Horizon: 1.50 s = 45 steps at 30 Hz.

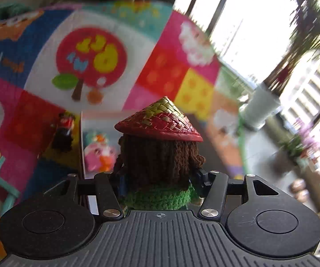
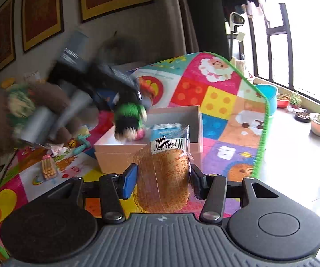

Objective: Organize objects
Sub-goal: 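Carry doll into box with left gripper while right gripper grasps bagged bread roll, then release doll in box with left gripper while right gripper lowers bread roll in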

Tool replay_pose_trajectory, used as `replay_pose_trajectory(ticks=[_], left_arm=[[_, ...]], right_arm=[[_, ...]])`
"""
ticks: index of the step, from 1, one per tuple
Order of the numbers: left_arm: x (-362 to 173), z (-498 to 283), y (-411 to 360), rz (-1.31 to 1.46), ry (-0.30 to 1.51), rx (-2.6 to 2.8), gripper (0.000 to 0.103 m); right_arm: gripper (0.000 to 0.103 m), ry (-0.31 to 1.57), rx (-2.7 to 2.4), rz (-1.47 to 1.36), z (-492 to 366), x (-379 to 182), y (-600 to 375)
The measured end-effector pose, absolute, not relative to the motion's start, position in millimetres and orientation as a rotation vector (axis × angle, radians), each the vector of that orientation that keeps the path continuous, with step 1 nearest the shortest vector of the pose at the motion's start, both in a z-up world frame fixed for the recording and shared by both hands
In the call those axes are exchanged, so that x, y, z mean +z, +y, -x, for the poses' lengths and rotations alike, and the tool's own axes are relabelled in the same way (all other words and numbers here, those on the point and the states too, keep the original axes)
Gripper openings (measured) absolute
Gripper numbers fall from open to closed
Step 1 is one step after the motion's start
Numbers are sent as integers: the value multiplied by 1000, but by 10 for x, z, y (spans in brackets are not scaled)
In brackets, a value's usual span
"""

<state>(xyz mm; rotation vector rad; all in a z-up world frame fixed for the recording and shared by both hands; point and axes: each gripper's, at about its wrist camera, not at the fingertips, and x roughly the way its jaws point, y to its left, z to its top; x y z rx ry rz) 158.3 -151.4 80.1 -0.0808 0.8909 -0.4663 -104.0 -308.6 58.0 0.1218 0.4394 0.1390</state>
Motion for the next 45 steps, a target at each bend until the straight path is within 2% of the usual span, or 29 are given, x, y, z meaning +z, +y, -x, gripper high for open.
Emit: replay_pose_trajectory(ticks=[2,5,11,16,17,20,21,22,24,31,33,38,45], left_arm=[[574,-1629,-1524,54,993,-406,57],[628,-1507,-1472,-13,937,-390,57],[1019,-1000,-913,146,774,-479,57],[915,-666,-434,263,754,-488,57],[856,-582,-325,276,754,-476,57],[678,-362,18,295,768,-412,57],[640,-258,173,301,776,-391,57],[582,-191,310,305,785,-368,57],[471,-90,570,315,803,-316,57],[236,71,1261,440,802,-153,57],[259,53,1266,456,808,-155,57],[285,-197,1148,579,834,-147,57],[244,-656,918,579,862,-21,57]], right_arm=[[49,438,125,-119,1038,560,-3154],[49,447,107,-130,989,532,-3232],[49,402,120,-164,784,733,-3261],[49,414,176,-288,144,1031,-3272],[51,429,178,-317,-9,1044,-3271],[66,488,89,-317,-364,960,-3216],[66,499,54,-305,-391,909,-3199],[66,504,48,-299,-373,863,-3190],[74,507,36,-289,-261,764,-3181],[78,487,28,-91,287,496,-2891],[84,467,59,-28,467,442,-2685],[84,487,198,4,637,292,-2214],[84,510,228,38,671,128,-1954]])
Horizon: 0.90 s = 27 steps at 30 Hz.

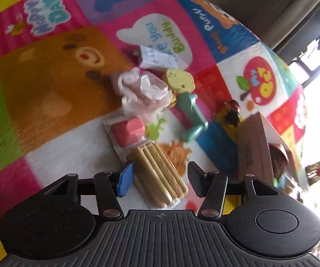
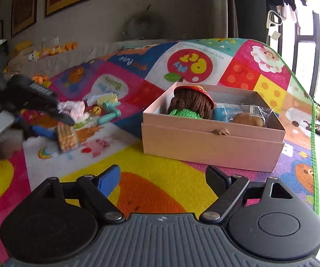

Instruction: Organize objects

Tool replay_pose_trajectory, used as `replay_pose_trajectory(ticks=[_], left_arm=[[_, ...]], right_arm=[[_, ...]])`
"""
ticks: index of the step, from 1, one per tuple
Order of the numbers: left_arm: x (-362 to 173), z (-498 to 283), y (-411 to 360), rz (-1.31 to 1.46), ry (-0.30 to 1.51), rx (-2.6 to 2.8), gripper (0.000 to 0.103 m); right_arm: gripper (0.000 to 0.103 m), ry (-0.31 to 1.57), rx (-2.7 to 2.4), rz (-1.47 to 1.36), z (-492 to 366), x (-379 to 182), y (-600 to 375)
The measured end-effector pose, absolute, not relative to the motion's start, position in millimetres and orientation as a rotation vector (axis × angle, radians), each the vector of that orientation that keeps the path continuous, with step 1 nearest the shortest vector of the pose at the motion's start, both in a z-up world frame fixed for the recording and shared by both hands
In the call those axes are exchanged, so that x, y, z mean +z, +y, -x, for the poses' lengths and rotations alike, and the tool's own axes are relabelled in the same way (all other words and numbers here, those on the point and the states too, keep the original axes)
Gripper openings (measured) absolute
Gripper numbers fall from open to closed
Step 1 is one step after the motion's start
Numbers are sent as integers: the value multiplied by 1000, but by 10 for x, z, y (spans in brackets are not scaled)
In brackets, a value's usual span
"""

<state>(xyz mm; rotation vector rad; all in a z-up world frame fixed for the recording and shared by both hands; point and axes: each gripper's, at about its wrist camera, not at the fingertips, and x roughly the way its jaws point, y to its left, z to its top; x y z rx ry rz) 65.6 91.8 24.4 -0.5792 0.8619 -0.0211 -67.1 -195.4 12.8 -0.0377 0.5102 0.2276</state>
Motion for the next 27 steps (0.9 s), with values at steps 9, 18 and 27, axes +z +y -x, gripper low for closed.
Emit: replay_pose_trajectory(ticks=[9,18,27], left_arm=[[260,-954,467,188,806,13,55],[363,-87,780,126,850,-264,37],[228,-151,1136,113,734,-317,38]], right_arm=[[87,505,237,2,689,122,-2023],[87,497,355,49,251,782,-1819],[55,770,226,106,-2021,1040,-994]])
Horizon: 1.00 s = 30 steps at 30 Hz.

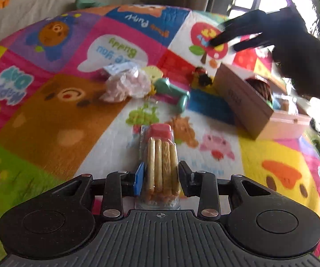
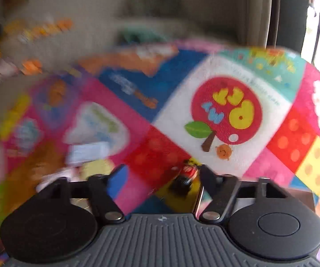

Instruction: Organize objects

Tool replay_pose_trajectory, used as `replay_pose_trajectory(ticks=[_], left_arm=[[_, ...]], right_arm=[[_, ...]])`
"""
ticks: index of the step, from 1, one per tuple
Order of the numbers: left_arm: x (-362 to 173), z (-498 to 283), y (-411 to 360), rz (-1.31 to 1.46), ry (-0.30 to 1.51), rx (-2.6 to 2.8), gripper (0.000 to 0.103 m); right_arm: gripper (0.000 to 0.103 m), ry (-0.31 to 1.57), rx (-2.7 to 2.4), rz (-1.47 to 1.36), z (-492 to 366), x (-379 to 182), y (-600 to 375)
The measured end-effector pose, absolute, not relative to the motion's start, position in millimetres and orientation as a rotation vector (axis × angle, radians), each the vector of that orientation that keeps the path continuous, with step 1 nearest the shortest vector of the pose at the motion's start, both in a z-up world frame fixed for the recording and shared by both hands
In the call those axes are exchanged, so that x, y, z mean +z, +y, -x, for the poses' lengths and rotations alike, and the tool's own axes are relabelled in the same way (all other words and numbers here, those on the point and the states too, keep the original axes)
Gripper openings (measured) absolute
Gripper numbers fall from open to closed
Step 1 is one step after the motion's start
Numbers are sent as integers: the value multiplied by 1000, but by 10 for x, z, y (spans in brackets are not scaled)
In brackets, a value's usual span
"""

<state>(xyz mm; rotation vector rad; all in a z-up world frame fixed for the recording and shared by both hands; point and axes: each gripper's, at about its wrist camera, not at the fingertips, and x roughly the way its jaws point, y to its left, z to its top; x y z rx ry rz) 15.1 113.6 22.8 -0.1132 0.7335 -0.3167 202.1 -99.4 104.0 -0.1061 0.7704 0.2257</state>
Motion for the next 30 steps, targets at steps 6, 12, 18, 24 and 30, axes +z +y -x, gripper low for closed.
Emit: replay_pose_trajectory(ticks=[6,12,18,24,30], left_arm=[[95,-288,1264,213,670,-333,40],[61,-302,1385,290,654,-364,40],[53,-307,1403,309,654,-367,40],[39,-303,1420,328,652,-368,41],[27,-308,1443,345,651,-372,40]], right_arm=[[43,919,27,209,-2906,516,-699],[24,1004,39,270,-2924,302,-543],[25,1132,366,385,-1972,381,-310],[70,1014,485,243,-1813,851,-136],[79,851,438,204,-2576,680,563]])
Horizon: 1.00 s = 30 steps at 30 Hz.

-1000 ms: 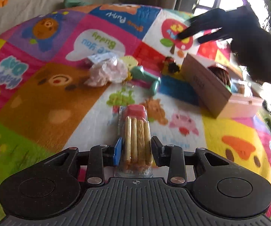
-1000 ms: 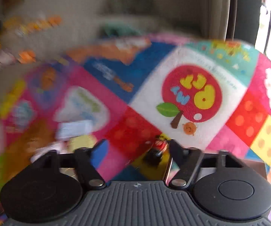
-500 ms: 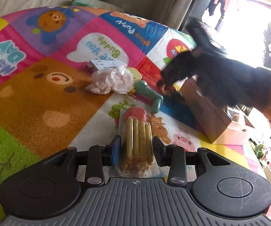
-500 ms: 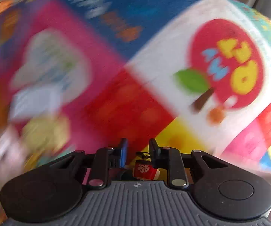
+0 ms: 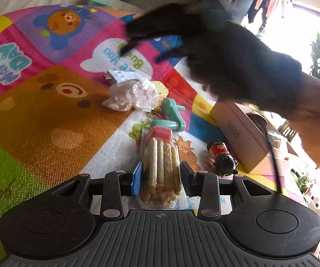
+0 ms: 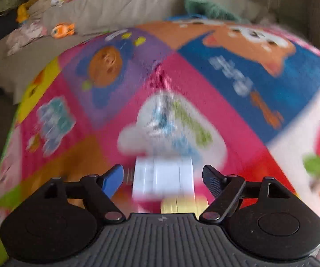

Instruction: Organize objects

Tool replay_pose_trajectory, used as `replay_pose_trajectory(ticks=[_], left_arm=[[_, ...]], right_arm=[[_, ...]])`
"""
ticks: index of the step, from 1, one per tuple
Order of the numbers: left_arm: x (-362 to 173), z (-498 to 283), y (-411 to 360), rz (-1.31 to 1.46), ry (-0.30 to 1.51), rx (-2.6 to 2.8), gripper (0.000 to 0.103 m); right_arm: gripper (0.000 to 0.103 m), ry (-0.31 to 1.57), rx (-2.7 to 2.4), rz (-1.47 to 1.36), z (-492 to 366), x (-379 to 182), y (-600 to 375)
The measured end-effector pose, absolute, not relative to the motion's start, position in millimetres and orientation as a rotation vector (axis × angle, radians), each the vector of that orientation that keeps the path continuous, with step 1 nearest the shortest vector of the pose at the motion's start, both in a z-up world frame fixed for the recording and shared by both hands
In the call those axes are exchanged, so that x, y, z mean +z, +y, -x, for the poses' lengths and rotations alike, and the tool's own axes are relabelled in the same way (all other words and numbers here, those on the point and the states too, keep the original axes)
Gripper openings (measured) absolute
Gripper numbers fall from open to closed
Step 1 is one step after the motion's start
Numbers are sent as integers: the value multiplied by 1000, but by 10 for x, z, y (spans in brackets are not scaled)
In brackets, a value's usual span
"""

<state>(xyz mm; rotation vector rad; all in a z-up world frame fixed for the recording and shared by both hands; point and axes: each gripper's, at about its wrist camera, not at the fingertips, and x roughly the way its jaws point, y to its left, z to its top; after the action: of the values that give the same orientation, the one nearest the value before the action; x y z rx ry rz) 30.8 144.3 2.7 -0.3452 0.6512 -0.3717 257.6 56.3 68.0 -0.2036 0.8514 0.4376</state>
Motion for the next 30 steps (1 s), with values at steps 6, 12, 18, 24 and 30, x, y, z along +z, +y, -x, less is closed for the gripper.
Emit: replay_pose_trajectory(ticks=[6,12,18,24,30], left_arm=[[15,-291,1512,386,661,-371,40],[51,-114,1647,391,696,-393,40],[118,-75,1473,302,713,-350,40],[139,-144,1155,221,731,-368,41],[158,-393,815,104,735,-309,40]], right_arm=[[58,910,440,348,-2818,287,846],[58,935,521,515,-2053,310,253],[58,927,549,570,-1296,437,-310],[75,765,588,332,-577,911,-892],[82,701,507,279,32,768,-1366]])
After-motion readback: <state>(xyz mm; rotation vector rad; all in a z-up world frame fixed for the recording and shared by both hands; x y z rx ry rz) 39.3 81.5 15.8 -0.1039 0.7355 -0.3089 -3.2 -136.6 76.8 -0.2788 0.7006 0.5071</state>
